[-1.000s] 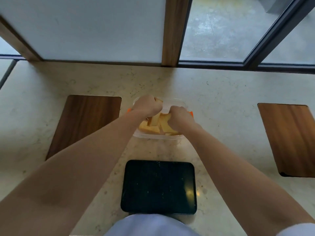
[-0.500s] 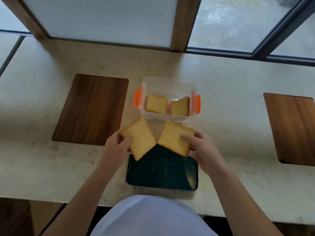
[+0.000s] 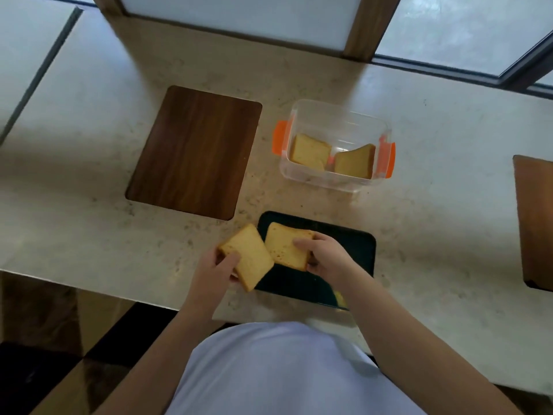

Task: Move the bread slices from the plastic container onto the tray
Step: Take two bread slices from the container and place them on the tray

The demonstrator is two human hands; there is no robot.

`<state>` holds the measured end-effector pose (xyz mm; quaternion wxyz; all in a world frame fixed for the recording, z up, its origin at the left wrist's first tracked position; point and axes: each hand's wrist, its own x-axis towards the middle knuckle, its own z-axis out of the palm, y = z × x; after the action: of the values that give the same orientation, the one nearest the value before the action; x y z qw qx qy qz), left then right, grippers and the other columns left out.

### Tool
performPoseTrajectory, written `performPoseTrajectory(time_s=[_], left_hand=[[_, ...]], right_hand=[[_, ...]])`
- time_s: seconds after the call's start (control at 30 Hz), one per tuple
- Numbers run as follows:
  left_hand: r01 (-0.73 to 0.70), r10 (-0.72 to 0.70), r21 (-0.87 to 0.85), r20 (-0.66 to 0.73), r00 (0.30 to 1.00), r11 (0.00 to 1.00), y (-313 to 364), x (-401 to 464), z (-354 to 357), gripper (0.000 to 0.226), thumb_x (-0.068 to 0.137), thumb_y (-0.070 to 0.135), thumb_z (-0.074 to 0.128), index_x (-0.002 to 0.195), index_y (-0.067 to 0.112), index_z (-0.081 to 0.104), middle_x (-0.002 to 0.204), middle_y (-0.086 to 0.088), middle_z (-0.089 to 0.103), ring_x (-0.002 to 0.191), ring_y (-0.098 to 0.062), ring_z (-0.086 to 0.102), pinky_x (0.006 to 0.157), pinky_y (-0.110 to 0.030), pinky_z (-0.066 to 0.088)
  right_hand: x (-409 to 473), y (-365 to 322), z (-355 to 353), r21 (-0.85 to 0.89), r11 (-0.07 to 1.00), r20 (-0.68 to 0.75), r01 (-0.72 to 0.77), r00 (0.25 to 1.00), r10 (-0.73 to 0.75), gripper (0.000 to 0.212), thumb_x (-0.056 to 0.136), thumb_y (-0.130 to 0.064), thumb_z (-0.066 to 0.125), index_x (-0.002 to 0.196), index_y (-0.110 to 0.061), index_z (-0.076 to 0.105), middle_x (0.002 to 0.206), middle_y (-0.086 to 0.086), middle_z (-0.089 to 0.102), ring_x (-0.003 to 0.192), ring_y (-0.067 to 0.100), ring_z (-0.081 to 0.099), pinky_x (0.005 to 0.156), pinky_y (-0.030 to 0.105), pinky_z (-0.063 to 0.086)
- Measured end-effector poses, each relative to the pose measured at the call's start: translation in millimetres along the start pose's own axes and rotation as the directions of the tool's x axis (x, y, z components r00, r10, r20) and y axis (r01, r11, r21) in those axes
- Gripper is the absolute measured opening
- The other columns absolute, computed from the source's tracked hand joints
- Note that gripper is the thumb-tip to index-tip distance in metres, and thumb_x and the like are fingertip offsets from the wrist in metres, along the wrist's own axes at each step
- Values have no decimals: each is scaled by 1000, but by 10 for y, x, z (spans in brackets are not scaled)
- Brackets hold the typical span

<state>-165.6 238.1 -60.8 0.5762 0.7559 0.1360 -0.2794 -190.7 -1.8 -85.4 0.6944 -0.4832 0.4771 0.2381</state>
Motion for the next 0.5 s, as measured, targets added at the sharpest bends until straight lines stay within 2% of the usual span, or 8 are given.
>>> performPoseTrajectory(time_s=[0.13,0.2,0.27,0.3,0.37,0.43,0.5], left_hand=[[39,-40,-84,-21,999,996,84,61,-27,16,95,18,58,109,18,65,103,-3,69,91,-21,67,65,-35,56],[35,-37,-95,-21,999,995,142,94,-41,12,95,18,58,102,24,66,100,-1,69,88,-19,68,63,-32,56],[38,-40,-86,-21,999,996,177,122,-50,11,94,19,58,98,26,65,99,-3,69,86,-18,68,63,-32,56],[42,-43,-75,-23,999,996,188,133,-53,10,94,19,59,97,26,64,98,-4,68,86,-18,67,64,-33,57],[50,-52,-66,-29,998,997,208,150,-61,9,94,19,59,95,27,63,98,-4,68,87,-20,67,66,-35,57],[59,-61,-70,-26,998,996,224,168,-68,9,94,19,59,97,28,61,100,-3,67,91,-20,66,67,-34,57],[73,-75,-79,-24,997,994,234,189,-78,10,94,21,59,102,27,60,102,-2,66,92,-20,65,65,-32,56]], right_hand=[[93,-116,181,105,994,-28,-30,999,33,24,87,-8,74,107,-20,66,112,7,68,101,27,66,74,42,58],[125,-164,234,103,994,-21,-23,999,25,23,88,-7,73,108,-17,67,112,9,70,101,28,68,79,43,59],[143,-198,265,76,997,-37,-9,999,12,31,88,-9,74,117,-13,64,116,10,68,101,27,67,84,45,58],[148,-204,276,24,1000,-71,10,997,-9,41,86,-13,76,124,-12,60,120,8,66,103,26,65,85,44,57],[144,-183,279,-255,965,-184,67,976,-116,69,80,-24,82,138,-10,47,129,6,58,111,25,59,86,41,55],[117,-109,250,-557,818,-216,143,926,-309,83,75,-30,86,141,-9,41,134,9,51,111,24,55,83,35,51],[65,-3,215,-704,677,-165,215,877,-450,87,73,-32,87,141,-8,38,137,12,43,110,24,52,84,36,50]])
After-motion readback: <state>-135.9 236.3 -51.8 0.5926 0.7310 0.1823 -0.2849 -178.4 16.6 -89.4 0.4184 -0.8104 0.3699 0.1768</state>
